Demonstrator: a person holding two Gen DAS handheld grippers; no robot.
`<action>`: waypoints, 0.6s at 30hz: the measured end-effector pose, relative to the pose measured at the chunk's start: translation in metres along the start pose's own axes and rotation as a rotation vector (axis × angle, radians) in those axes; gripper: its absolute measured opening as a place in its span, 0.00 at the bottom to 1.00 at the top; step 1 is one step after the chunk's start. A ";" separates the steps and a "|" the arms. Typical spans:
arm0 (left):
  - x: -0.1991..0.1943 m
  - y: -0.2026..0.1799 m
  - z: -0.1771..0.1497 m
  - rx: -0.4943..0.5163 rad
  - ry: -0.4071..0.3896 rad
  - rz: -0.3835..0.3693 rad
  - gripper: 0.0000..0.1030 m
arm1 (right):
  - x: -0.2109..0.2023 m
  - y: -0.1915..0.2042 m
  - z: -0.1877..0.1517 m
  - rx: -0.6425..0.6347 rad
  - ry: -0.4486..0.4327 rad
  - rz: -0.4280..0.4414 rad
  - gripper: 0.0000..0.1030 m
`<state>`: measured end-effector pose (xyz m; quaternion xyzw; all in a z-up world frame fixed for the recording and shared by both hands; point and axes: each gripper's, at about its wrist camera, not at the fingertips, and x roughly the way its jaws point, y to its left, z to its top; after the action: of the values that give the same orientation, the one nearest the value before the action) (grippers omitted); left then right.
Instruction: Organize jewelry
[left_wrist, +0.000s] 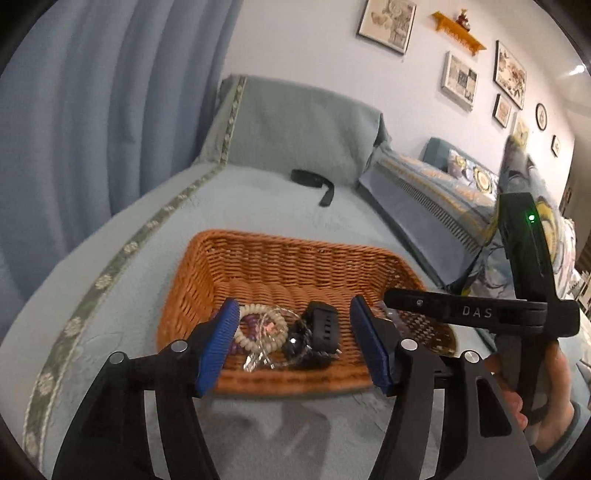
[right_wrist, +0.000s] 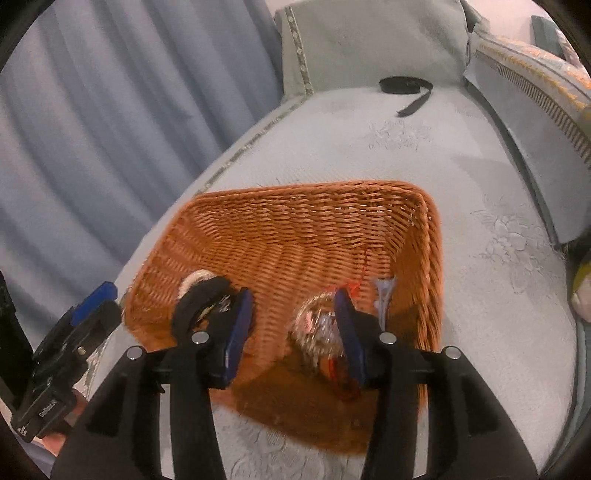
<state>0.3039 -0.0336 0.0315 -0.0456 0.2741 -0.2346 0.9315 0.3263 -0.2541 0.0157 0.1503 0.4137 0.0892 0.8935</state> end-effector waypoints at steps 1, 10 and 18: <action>-0.012 -0.004 -0.003 0.006 -0.015 0.007 0.61 | -0.010 0.003 -0.005 -0.009 -0.012 0.000 0.42; -0.128 -0.050 -0.035 0.030 -0.159 0.076 0.80 | -0.127 0.045 -0.066 -0.143 -0.205 -0.044 0.57; -0.210 -0.094 -0.058 0.042 -0.272 0.187 0.88 | -0.210 0.067 -0.127 -0.218 -0.366 -0.107 0.69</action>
<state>0.0791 -0.0172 0.1050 -0.0314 0.1436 -0.1442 0.9786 0.0918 -0.2261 0.1103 0.0445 0.2397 0.0569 0.9681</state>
